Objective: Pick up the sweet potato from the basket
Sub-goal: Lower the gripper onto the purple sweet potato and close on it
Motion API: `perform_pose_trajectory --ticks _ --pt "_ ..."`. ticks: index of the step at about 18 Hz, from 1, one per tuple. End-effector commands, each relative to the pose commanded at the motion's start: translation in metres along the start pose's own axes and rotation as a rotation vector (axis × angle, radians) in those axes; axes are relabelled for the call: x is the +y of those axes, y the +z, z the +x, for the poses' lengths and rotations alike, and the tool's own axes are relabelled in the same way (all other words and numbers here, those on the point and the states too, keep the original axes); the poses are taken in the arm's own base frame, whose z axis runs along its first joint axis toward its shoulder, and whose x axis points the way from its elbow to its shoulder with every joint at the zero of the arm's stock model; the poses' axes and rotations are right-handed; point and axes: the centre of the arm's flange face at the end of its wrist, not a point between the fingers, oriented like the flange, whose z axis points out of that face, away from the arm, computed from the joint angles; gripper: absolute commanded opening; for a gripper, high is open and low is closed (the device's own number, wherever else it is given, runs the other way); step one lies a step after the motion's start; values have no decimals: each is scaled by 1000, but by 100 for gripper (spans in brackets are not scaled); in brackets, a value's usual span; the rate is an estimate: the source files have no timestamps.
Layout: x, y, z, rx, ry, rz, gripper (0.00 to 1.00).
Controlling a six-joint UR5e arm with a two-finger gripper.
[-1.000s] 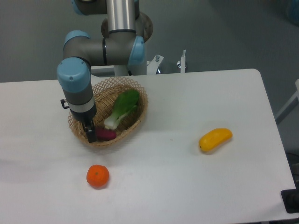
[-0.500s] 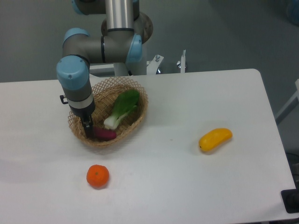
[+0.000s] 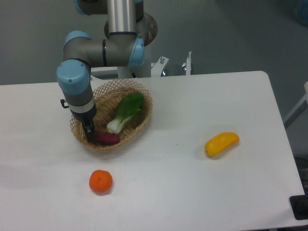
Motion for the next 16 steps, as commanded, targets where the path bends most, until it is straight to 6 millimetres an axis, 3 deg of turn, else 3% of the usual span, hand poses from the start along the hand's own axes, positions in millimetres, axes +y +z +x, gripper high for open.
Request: perform_pose_trajectory --ticks 8,11,16 --pt "0 15 -3 9 -2 -7 88" --pt "0 18 -3 11 -11 -7 78" --pt "0 24 -5 16 -11 -10 77"
